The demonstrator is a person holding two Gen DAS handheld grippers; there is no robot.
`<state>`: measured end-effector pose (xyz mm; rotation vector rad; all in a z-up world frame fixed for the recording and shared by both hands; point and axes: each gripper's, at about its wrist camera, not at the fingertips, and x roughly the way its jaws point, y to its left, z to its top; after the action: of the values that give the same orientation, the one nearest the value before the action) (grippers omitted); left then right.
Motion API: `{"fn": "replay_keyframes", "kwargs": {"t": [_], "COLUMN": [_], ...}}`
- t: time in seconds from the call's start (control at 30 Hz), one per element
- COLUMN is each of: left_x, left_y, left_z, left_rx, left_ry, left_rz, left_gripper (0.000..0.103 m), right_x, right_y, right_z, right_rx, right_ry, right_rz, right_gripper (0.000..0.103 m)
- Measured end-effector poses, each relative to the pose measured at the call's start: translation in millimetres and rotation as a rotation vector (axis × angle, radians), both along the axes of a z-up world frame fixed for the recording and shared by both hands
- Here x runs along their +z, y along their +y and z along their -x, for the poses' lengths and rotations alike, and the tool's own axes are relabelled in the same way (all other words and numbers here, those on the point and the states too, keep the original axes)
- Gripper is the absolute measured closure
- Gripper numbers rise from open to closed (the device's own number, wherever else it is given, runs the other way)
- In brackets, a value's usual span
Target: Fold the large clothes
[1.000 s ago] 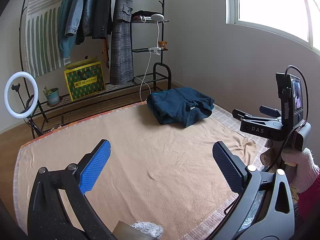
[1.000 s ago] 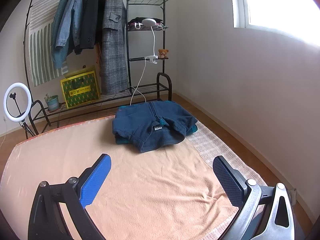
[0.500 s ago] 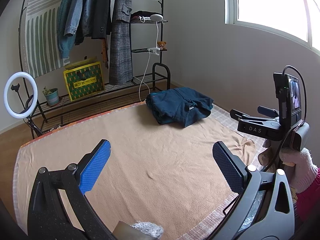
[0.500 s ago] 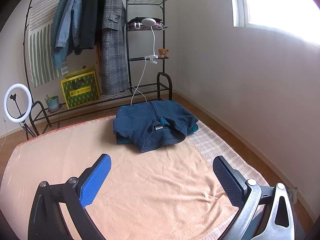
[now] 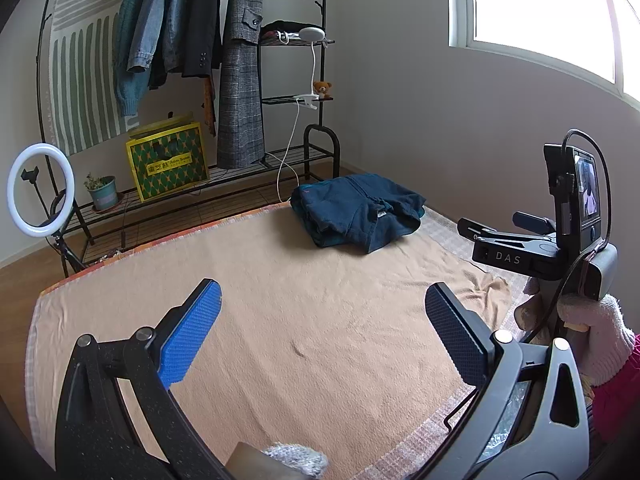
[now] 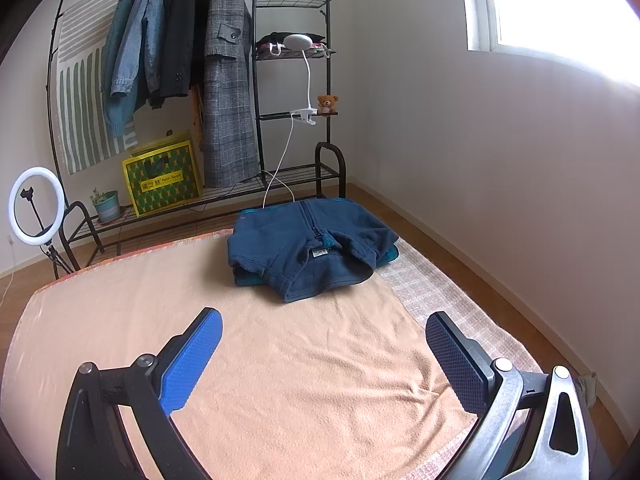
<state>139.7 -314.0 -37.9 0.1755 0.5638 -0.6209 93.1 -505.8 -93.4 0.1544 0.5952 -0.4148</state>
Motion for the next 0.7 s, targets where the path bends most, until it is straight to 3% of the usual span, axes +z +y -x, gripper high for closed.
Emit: {"fn": "replay_keyframes", "kwargs": {"t": [0.7], "left_x": [0.2], "left_y": [0.8], "left_z": [0.2], "left_rx": [-0.003], "left_ry": [-0.001], "left_rz": [-0.001], "left_gripper": [0.000], "right_x": [-3.3], "right_y": [3.4], "right_z": [2.5], "right_rx": [-0.003], "right_ry": [0.003], "right_rz": [-0.013], "right_gripper": [0.000]}}
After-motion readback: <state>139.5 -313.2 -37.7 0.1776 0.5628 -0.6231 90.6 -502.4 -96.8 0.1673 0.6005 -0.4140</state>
